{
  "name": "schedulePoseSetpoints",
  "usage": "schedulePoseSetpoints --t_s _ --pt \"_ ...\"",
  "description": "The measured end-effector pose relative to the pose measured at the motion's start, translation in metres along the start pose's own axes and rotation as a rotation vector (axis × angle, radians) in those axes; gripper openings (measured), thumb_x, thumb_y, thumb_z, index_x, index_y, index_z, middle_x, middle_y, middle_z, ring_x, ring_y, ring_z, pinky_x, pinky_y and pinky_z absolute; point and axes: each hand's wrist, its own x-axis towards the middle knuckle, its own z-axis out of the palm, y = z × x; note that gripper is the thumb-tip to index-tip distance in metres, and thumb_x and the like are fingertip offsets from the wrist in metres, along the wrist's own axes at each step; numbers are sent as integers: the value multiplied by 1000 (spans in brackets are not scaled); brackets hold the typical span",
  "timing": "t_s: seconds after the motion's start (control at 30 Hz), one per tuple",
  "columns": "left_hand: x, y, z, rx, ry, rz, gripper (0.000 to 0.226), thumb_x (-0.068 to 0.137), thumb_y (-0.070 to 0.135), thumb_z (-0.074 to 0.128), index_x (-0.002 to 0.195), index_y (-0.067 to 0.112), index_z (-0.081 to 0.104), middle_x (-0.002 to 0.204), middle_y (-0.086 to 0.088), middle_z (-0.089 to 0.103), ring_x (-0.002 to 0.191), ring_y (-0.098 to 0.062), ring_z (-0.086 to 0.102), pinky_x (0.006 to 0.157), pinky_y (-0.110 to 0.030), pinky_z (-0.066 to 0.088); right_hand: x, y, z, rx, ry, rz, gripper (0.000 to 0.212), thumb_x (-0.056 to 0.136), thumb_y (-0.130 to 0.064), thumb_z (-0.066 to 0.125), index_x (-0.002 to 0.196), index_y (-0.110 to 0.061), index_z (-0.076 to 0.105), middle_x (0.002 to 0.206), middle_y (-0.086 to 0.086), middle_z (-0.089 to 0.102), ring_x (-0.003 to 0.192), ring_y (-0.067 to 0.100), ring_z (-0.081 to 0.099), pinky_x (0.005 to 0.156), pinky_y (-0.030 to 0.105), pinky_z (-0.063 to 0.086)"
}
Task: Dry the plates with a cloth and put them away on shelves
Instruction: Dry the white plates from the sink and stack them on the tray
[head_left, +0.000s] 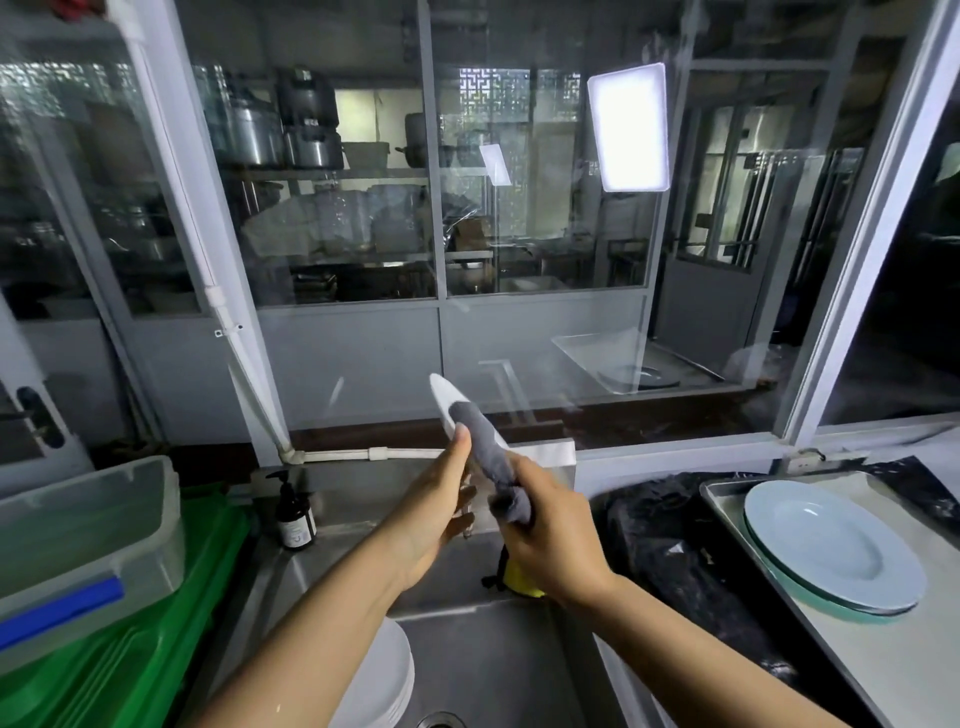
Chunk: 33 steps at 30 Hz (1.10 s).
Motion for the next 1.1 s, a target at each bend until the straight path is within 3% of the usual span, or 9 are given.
schedulePoseSetpoints --t_s 0.17,0.33,0.4,0.47,0.6,0.67,0.77,0.93,1.1 --pt "8 -16 11 269 41 15 72 86 67 37 151 43 20 156 22 18 134 6 15 109 -22 15 12 4 -17 553 90 398 41 84 5 66 115 -22 63 104 -2 72 99 14 67 85 36 57" --pt "12 -49 -14 266 210 -102 79 90 56 54 154 35 13 155 9 30 141 -7 27 108 -21 23 6 20 -34 816 136 652 41 67 -2 73 107 0 61 98 18 71 88 25 68 79 41 57" --pt "15 -62 -27 173 269 -211 96 69 75 65 149 34 32 147 5 48 133 -20 47 109 -39 39 1 24 -39 908 106 702 37 73 4 72 109 -3 64 98 16 73 84 25 70 69 35 58" --pt "15 -69 -33 -59 250 -206 85 56 67 76 126 23 58 118 -1 70 105 -20 67 84 -41 57 -3 27 -43 961 72 723 34 80 8 67 111 -5 65 99 16 73 85 26 71 68 34 58" --pt "8 -68 -40 -331 236 -19 79 40 47 95 105 11 66 105 -12 73 90 -19 70 76 -37 55 -9 40 -45 984 51 748 53 71 -6 74 122 -2 60 111 19 70 102 34 68 90 47 55" --pt "2 -62 -41 -375 213 76 83 27 42 98 97 11 66 97 -12 75 85 -18 71 71 -31 58 -11 44 -43 965 40 714 51 74 -9 73 124 -10 61 116 13 70 109 31 66 96 46 51" --pt "-10 -48 -40 -275 160 103 51 42 22 94 85 6 74 87 -13 75 77 -20 72 62 -28 59 -11 49 -35 771 94 694 32 89 -4 65 117 -19 65 114 -2 71 113 20 63 97 33 48" --pt "-20 -31 -31 -90 175 146 46 48 32 82 87 7 76 90 -12 76 86 -25 73 70 -33 58 -1 47 -25 516 34 543 37 96 -17 58 130 -30 55 125 -9 62 127 10 50 111 29 37" --pt "-16 -28 -18 136 251 140 45 53 34 79 87 6 73 78 -6 76 75 -22 72 63 -38 57 16 23 -14 168 -138 213 62 91 -43 50 144 -53 19 153 -35 9 147 -5 -1 120 29 4"
